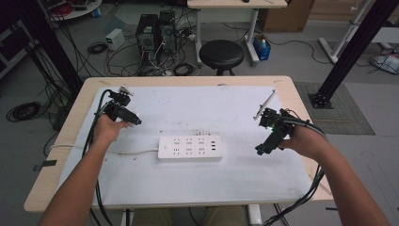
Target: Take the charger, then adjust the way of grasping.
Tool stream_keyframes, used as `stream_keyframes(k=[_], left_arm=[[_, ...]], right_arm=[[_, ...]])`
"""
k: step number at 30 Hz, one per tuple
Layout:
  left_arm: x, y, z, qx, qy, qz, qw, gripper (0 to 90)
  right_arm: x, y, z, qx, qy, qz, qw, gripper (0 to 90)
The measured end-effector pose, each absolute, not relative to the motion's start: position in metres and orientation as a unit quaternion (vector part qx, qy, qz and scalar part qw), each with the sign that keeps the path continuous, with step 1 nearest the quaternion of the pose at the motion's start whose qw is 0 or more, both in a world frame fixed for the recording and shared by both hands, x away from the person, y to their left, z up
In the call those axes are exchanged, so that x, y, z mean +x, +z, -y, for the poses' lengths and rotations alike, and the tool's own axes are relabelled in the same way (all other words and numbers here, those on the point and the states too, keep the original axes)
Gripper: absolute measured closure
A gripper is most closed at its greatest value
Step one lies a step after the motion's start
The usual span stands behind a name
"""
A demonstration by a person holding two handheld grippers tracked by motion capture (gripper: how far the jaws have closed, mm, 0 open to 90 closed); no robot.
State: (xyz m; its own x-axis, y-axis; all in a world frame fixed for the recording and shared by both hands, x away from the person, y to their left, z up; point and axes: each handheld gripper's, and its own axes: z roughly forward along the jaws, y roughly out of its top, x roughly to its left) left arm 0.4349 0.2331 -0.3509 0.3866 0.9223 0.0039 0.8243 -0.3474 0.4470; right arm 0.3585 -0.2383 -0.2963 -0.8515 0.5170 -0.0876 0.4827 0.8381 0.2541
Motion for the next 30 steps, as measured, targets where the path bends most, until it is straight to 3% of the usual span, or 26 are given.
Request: stream_keyframes(k=[13,30], left_arm=[[0.393,-0.303,-0.239,0.854,0.138,-0.445,0.229,42.5],[0.364,-0.280,-0.226,0.901,0.138,-0.338,0.234,42.5]], right_arm=[[0.355,-0.292,0.229,0.252,0.118,-0.957,0.086,1.0],[0.347,-0.285,0.208,0.266,0.162,-0.946,0.085,1.0]])
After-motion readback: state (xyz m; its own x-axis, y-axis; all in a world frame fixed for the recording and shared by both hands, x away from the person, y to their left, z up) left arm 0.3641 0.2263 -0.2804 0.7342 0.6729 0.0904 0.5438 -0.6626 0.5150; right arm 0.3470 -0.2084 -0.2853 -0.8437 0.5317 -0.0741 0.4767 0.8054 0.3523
